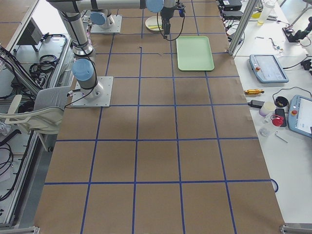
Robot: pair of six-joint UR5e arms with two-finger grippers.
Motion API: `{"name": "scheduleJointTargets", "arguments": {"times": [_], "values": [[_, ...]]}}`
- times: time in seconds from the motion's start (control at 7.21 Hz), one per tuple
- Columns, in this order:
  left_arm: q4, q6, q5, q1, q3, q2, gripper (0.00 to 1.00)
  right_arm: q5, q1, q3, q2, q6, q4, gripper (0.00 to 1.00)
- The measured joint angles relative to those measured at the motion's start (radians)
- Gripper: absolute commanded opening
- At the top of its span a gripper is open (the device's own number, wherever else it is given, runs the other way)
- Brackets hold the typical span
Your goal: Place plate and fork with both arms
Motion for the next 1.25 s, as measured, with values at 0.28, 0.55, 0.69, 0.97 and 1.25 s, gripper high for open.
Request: {"name": "scheduleJointTargets", "arguments": {"times": [0.28,0.55,0.69,0.97,1.25], "values": [[0.001,0.010,-0.003,0.001,0.008,0.008,1.00,0.002,-0.004,-0.003,0.000,-0.002,0.001,1.00],[0.000,0.014,-0.004,0.001,0.014,0.020,1.00,0.003,-0.009,-0.003,0.000,-0.003,0.011,1.00],[-0.001,0.014,-0.003,0.000,0.013,0.027,1.00,0.004,-0.009,-0.003,-0.001,-0.003,0.020,1.00],[-0.002,0.012,-0.007,-0.001,0.006,0.022,1.00,0.004,-0.008,-0.004,-0.001,-0.002,0.022,1.00],[-0.002,0.005,-0.011,-0.001,0.005,0.015,1.00,0.001,-0.008,0.001,0.000,-0.001,0.018,1.00]]}}
